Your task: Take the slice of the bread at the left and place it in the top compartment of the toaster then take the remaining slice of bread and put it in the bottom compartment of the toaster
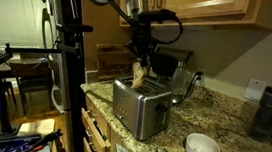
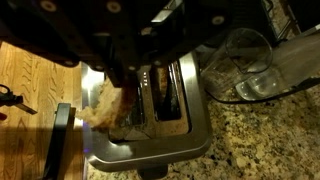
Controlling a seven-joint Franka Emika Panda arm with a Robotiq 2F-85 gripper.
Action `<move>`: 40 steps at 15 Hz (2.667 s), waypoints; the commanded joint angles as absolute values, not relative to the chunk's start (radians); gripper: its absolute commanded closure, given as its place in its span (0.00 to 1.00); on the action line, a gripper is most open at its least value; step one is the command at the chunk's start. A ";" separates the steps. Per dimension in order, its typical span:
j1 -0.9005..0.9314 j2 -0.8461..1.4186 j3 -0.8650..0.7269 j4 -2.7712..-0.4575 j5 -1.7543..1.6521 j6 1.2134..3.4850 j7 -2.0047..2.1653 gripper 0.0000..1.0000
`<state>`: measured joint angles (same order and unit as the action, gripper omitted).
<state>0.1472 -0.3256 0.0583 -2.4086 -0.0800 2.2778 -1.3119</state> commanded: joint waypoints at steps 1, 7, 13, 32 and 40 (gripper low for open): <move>0.175 -0.347 0.045 -2.443 -0.069 2.337 -1.340 0.91; 0.210 -0.315 0.060 -2.435 -0.069 2.403 -1.353 0.91; 0.211 -0.247 0.061 -2.436 -0.078 2.464 -1.401 0.91; 0.197 -0.207 0.058 -2.432 -0.067 2.475 -1.478 0.45; 0.169 -0.215 0.061 -2.411 -0.072 2.440 -1.363 0.00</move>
